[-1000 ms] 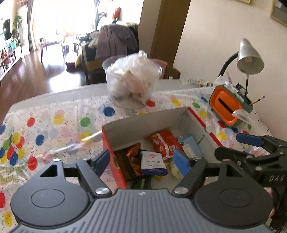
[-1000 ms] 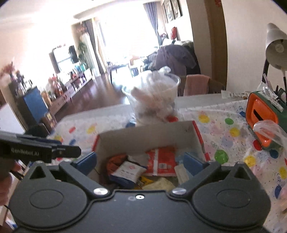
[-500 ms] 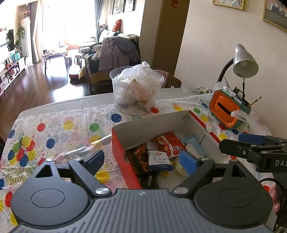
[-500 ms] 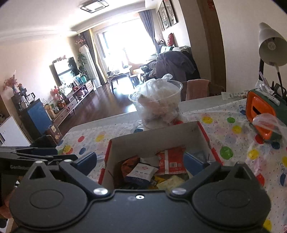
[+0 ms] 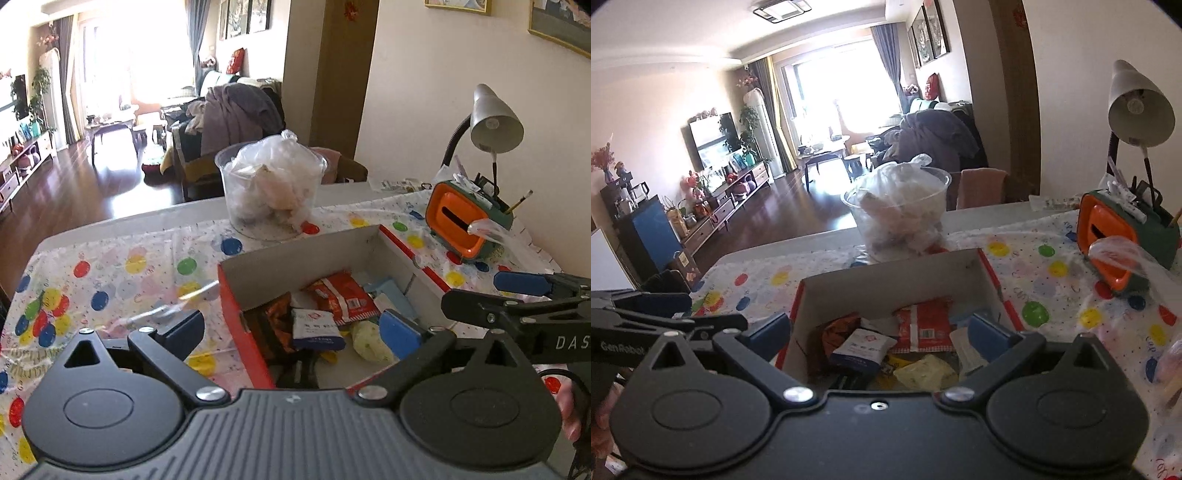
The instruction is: Organize snacks
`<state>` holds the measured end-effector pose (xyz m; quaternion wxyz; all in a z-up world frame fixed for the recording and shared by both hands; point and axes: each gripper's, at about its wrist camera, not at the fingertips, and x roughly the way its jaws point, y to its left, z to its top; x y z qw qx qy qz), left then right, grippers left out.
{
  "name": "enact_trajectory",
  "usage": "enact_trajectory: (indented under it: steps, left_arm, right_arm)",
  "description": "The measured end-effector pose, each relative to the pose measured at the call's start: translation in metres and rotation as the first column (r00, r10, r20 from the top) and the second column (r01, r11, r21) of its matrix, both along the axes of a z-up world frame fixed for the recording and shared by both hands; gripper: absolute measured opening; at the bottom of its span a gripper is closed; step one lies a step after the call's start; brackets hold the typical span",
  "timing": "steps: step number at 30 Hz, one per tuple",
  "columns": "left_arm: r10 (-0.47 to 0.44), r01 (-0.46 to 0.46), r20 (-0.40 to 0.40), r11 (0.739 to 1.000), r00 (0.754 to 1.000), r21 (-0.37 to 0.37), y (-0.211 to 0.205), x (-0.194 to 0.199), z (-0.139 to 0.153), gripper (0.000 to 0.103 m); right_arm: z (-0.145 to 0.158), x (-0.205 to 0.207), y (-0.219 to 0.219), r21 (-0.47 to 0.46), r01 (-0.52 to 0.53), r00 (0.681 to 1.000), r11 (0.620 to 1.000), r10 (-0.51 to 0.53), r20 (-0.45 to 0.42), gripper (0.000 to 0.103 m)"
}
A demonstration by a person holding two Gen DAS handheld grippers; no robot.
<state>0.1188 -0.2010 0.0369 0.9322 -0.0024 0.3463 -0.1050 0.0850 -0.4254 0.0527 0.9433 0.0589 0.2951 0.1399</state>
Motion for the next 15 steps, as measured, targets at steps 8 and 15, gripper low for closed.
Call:
enact_trajectory:
  steps: [8,15]
  left_arm:
    - [0.004,-0.004,-0.028,1.0,1.0,-0.004,-0.0075,0.0019,-0.0045,0.102]
    - [0.018,-0.018,-0.043,1.0,0.999,-0.007,-0.0104,0.0032,-0.0056,0.102]
  right_arm:
    - [-0.004,-0.002,-0.0078,-0.02,0.008,1.0,1.0,-0.008,-0.006,0.103]
    - [-0.0048,-0.0027,-0.0088,-0.021,0.004,1.0,1.0,-0.004,-0.008,0.103]
